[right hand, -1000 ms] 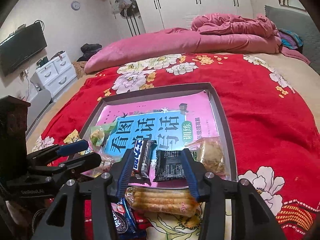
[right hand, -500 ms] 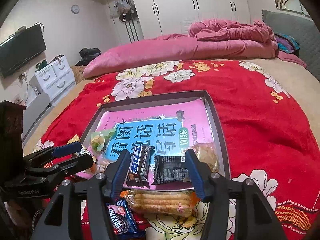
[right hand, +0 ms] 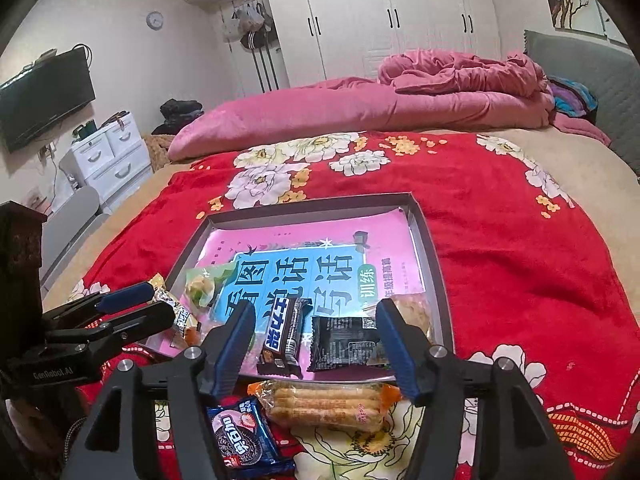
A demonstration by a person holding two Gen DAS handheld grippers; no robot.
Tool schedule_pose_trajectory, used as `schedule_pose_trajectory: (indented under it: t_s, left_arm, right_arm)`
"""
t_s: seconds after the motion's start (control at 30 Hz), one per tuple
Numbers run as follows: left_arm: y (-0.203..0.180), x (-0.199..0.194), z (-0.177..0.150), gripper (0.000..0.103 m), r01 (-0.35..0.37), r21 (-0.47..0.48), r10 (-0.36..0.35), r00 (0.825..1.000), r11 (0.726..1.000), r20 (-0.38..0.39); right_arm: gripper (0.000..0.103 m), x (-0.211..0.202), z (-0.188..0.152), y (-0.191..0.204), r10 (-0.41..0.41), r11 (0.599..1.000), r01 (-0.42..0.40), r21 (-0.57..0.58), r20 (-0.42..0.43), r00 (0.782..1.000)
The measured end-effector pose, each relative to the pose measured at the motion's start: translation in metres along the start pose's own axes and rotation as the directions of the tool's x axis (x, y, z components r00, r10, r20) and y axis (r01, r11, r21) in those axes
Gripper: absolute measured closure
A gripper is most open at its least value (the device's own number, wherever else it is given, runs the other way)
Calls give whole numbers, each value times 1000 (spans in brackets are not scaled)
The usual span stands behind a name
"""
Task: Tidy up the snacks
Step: 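Withdraw both open tools from the tray toward the remaining snacks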
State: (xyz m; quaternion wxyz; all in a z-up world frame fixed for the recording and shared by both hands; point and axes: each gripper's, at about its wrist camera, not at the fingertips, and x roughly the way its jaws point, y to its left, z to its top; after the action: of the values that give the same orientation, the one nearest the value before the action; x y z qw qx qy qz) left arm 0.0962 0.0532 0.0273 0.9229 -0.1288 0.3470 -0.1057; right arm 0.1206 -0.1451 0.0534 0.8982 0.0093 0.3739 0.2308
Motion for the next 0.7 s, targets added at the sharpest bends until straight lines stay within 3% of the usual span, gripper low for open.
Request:
schedule_pose_trajectory:
  t_s: [0.7]
  left_arm:
    - [21, -25, -2, 27, -31, -74, 33, 999, 997, 33]
  right_arm:
    - [35, -15, -2, 2, -2, 1000, 2, -9, 22, 1000]
